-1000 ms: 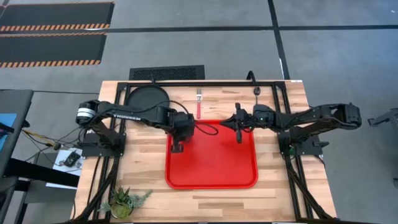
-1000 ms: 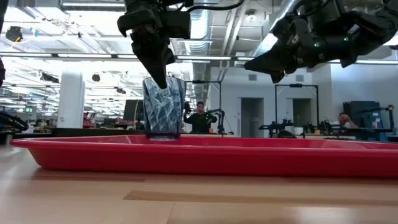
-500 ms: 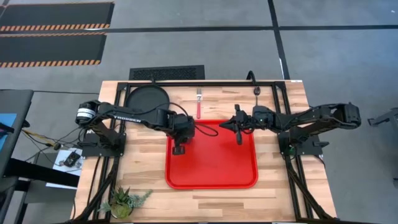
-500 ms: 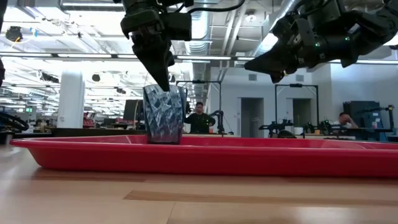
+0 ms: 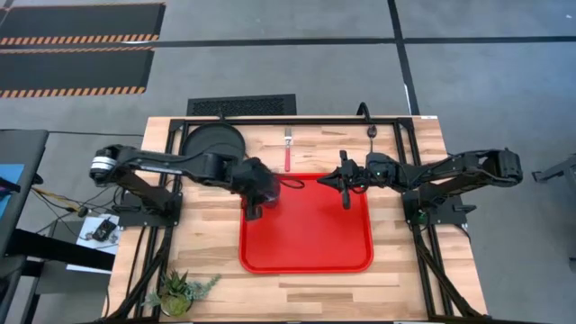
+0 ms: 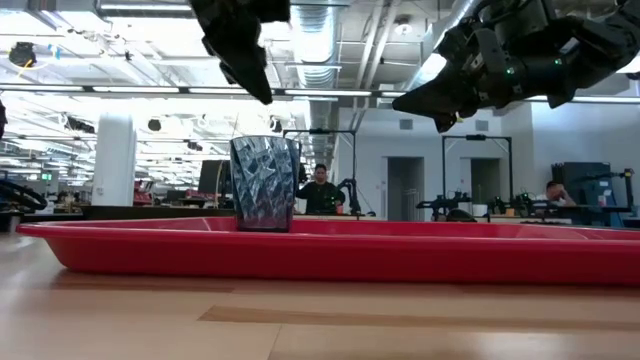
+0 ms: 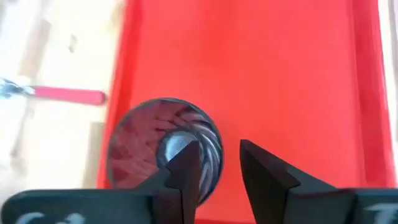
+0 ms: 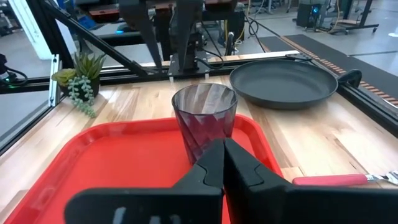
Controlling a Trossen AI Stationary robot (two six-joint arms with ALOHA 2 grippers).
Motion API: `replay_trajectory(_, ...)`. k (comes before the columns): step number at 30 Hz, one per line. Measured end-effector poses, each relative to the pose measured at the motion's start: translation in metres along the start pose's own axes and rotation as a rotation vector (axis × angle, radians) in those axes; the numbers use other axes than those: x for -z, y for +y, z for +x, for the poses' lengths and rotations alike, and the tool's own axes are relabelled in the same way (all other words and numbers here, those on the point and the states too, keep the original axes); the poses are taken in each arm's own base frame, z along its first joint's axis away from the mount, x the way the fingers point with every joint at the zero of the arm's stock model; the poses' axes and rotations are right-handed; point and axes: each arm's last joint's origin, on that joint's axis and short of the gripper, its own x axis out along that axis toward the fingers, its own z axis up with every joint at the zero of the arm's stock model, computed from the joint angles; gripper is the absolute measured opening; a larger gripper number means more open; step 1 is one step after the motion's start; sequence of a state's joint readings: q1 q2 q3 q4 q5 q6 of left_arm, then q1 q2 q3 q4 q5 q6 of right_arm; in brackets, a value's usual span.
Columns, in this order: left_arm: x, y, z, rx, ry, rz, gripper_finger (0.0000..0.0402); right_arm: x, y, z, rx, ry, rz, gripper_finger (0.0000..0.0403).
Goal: Pick and place plate/cup/fork/spoon on tray
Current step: Put the blue glass to the top right of the red serving tray
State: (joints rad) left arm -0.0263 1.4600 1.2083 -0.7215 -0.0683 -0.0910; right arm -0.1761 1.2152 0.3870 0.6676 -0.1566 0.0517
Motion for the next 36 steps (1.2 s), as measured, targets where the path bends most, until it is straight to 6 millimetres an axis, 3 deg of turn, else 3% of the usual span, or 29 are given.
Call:
replay_trajectory(9,0.066,0.005,-0.007,0.056,-0.427,-0.047,0.0009,-0.015,0.002,0.005,-0.005,-0.035,-0.014,0.0009)
replay_trajectory(18,0.124,0.012,-0.009,0.087,-0.757,-0.074,0.0002,-0.035,0.004,0.05,-0.06,-0.001,-0.058,0.0009)
replay_trajectory(23,0.135,0.018,-0.017,0.058,-0.825,-0.067,0.0002,-0.051,0.0,0.085,-0.09,0.125,-0.059,0.0017)
replay_trajectory(27,0.144,0.02,-0.016,0.037,-0.828,-0.03,0.0,-0.066,0.008,0.11,-0.131,0.268,-0.075,0.0034)
replay_trajectory(31,0.151,0.019,-0.012,0.044,-0.78,-0.016,0.0,-0.072,0.022,0.131,-0.177,0.458,-0.11,0.007)
replay_trajectory(36,0.152,0.019,-0.011,0.067,-0.775,-0.003,0.0,-0.078,0.041,0.157,-0.15,0.564,-0.237,0.0134)
